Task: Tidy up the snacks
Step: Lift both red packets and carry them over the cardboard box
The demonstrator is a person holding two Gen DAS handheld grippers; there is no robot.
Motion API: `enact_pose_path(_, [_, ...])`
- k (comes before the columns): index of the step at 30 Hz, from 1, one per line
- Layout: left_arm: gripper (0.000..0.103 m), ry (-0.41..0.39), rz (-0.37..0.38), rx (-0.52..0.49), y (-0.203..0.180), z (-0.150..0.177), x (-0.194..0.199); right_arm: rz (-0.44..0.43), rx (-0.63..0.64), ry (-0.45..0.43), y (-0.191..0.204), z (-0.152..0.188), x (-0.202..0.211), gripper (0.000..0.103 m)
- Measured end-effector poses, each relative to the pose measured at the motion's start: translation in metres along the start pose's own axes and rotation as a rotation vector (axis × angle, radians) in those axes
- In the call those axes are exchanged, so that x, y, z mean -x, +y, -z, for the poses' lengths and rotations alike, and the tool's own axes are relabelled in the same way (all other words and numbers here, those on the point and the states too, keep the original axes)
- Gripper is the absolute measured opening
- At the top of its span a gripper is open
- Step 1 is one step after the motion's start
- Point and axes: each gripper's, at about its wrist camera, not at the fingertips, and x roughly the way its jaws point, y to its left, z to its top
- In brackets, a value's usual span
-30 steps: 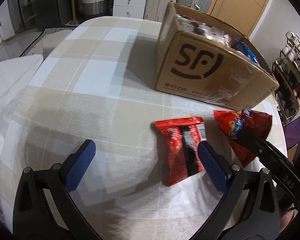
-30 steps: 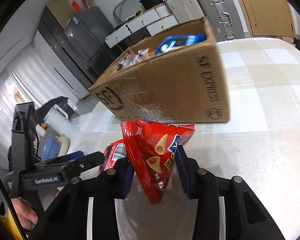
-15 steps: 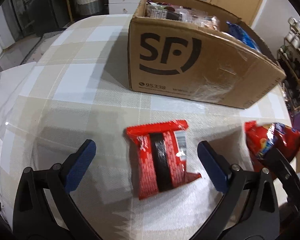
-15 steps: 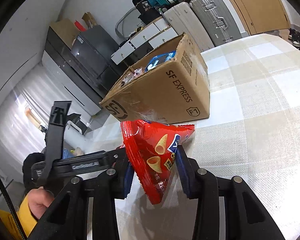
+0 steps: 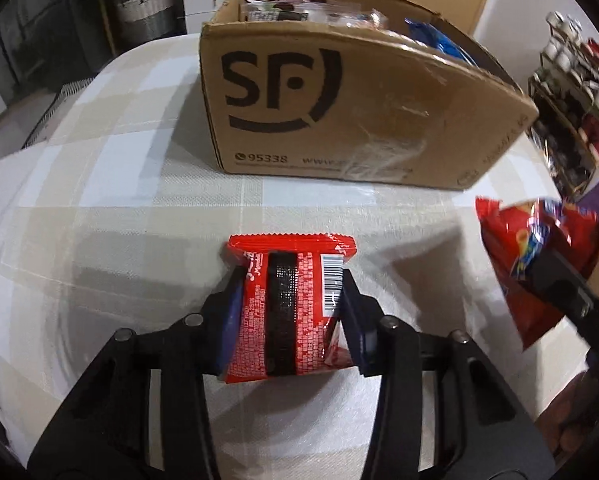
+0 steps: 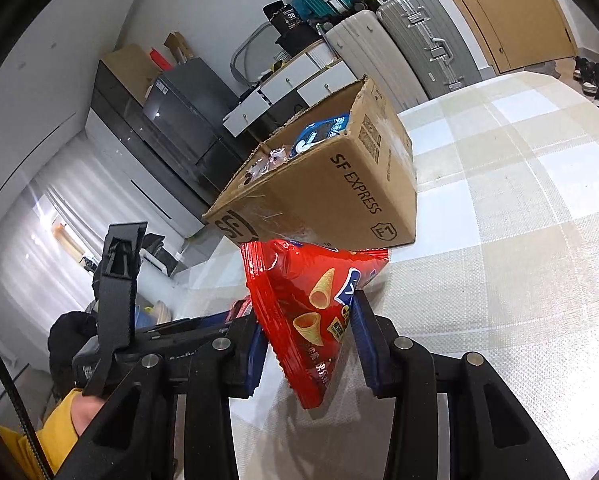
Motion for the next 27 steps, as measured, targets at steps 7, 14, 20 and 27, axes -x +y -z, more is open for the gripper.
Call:
enact_pose_path(7, [0.041, 0.0, 0.01, -0.058, -0.021, 0.012, 0.017, -0.002, 0.012, -0.009, 0.004, -0.001, 0.004, 0.039])
enact_pose_path(14, [0.041, -0.049, 0.027, -0.069, -0.034, 0.019, 0.054, -0.014, 0.016, -0.03, 0.005, -0.001, 0.011, 0.039])
enact_pose_path(20, [0.041, -0.101, 0.035, -0.066, -0.03, 0.019, 0.091, -0.05, 0.014, -0.069, 0.007, 0.001, 0.024, 0.039])
enact_pose_path(27, [0.041, -0.181, 0.089, -0.054, -0.022, 0.027, 0.143, -0.069, 0.109, -0.126, 0.043, 0.0, 0.064, 0.039])
